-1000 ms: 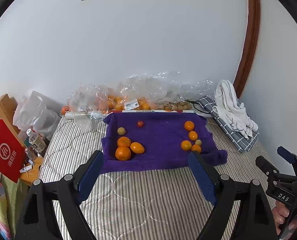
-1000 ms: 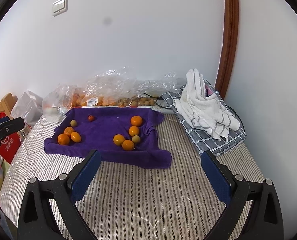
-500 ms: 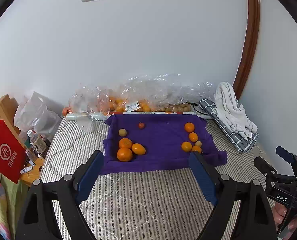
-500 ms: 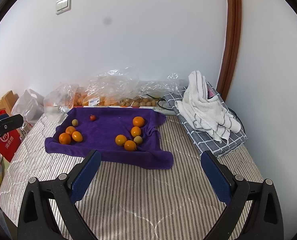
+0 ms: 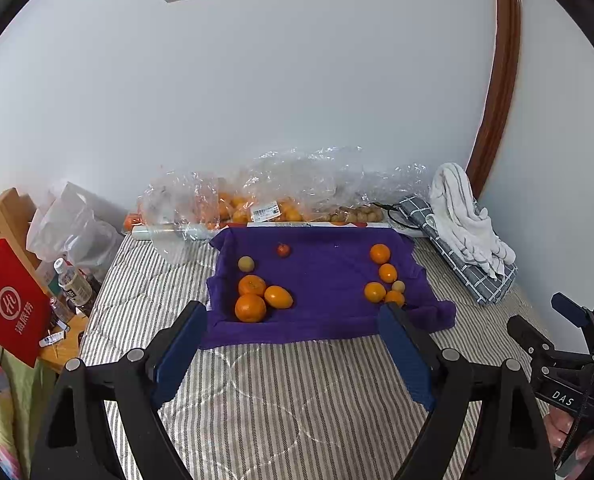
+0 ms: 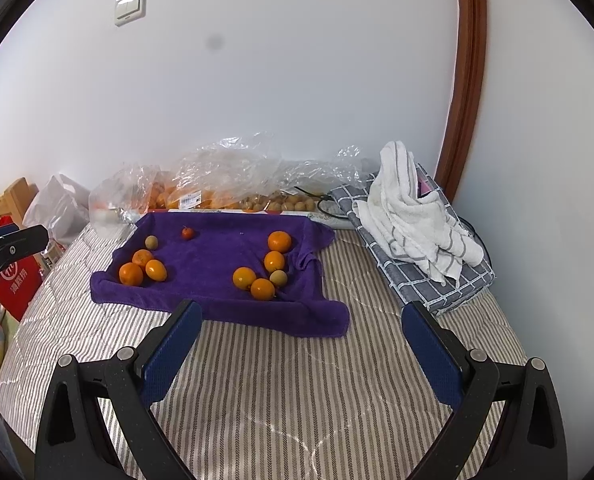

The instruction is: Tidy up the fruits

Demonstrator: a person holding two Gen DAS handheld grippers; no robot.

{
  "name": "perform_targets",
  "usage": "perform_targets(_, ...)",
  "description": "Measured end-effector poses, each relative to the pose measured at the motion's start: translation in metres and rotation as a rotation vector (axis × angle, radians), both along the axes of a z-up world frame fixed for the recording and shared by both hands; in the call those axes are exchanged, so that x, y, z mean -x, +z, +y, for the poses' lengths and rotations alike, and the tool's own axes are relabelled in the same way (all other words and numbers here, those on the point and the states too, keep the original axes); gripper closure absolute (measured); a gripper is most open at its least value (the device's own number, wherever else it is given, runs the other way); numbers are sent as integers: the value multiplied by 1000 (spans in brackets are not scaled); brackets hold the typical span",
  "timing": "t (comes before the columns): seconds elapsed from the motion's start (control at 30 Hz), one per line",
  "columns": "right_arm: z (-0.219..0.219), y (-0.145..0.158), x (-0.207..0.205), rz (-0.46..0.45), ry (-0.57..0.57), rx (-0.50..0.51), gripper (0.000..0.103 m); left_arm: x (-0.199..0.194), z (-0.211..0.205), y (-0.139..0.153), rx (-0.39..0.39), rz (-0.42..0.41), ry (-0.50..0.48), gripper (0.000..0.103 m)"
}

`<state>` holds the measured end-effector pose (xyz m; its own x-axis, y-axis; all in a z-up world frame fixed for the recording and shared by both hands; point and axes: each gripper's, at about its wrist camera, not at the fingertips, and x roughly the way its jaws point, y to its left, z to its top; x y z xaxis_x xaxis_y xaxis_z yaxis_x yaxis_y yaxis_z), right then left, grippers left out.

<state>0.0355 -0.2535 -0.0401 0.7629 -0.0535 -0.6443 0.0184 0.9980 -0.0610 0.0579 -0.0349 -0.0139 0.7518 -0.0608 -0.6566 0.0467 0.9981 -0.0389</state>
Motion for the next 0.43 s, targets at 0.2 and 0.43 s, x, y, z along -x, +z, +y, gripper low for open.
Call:
perform_targets(0.2, 0, -2, 0, 1, -3, -1, 4, 0, 1, -1, -2, 2, 2, 16)
perform_targets(0.43, -2, -2, -1, -2, -8, -11, 4, -1, 5, -3, -1, 0, 4, 16)
